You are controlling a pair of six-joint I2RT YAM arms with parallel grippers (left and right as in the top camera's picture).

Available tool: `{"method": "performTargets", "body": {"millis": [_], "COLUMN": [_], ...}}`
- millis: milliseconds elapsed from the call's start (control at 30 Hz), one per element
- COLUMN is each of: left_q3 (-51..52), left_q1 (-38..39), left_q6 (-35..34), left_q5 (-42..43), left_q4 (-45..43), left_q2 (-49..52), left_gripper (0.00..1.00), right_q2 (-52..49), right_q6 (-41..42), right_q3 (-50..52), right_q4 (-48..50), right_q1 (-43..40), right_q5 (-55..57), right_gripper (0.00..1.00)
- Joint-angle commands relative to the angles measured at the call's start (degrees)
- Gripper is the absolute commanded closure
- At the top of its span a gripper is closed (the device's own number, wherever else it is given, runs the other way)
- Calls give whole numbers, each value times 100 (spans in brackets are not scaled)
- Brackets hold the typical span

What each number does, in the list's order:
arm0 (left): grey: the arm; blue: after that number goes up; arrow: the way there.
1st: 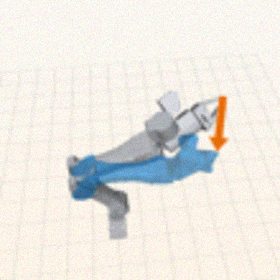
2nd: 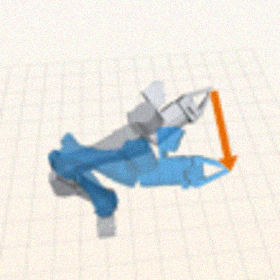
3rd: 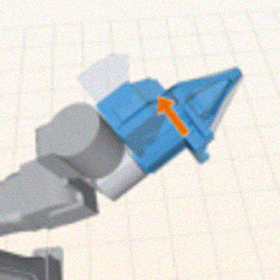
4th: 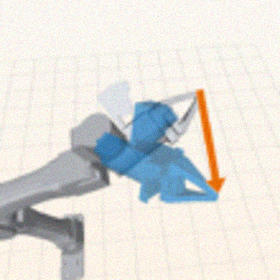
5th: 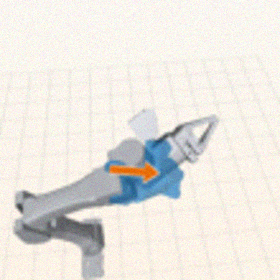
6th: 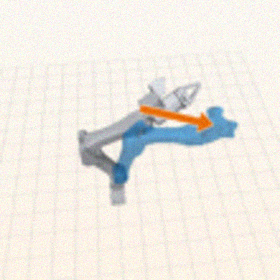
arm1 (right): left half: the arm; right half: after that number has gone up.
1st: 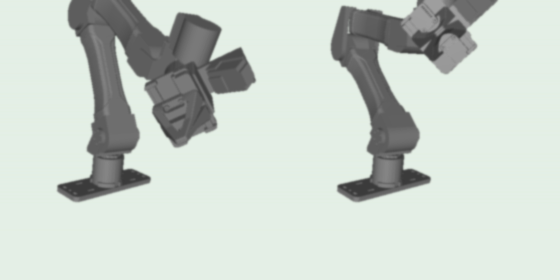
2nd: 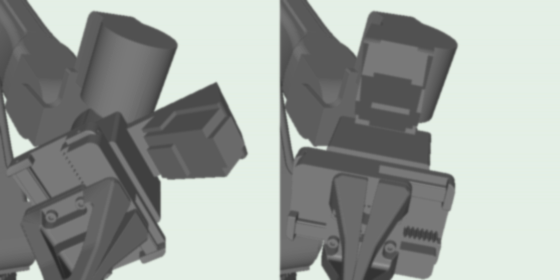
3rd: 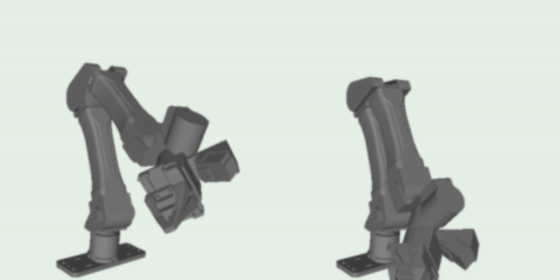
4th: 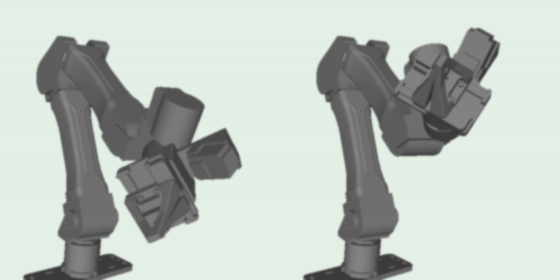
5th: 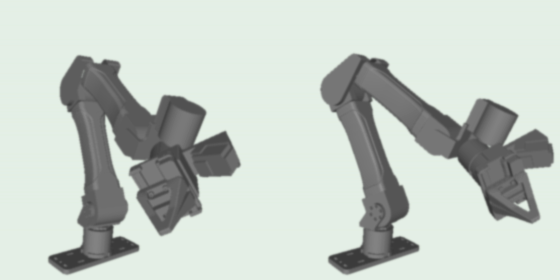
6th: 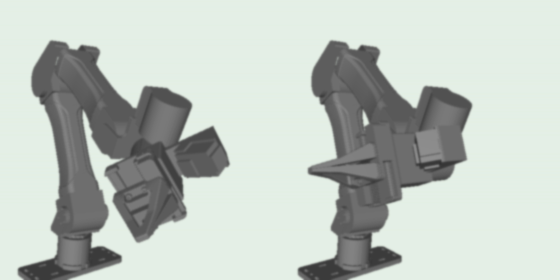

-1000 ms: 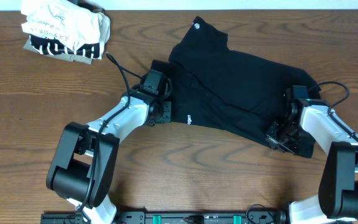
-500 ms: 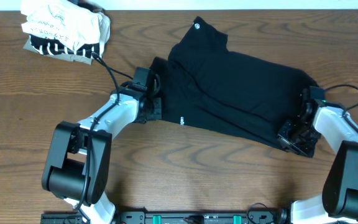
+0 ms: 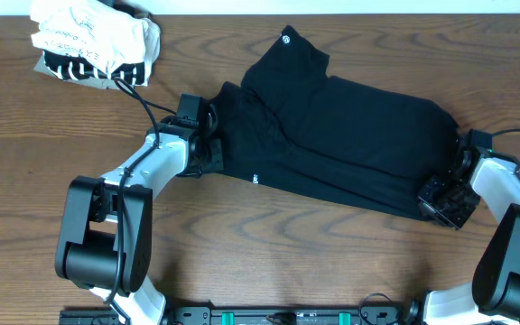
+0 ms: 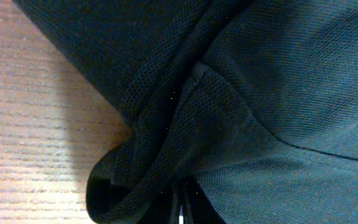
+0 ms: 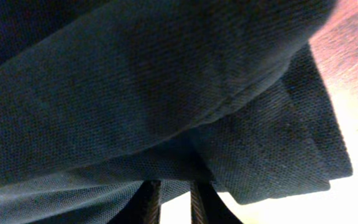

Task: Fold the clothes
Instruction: 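Pull the shirt edges apart with both grippers to straighten the fold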

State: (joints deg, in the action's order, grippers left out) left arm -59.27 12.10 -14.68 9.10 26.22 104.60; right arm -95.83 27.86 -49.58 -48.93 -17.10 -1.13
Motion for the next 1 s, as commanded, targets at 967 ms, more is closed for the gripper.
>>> {"method": "performTargets", "body": {"millis": [967], "left_q3": [-33], "left_q1": [1478], "left_q6": [-1711], "left_q5": [-564], "left_q4": [1893], "left_q2": [-1567], "left_gripper": [94], "right_q2": [37], "right_q6": [-103], "right_q3": [-970], "right_q4": [-826], "right_q1": [-737], "right_q5": [376], "right_gripper": [83]}}
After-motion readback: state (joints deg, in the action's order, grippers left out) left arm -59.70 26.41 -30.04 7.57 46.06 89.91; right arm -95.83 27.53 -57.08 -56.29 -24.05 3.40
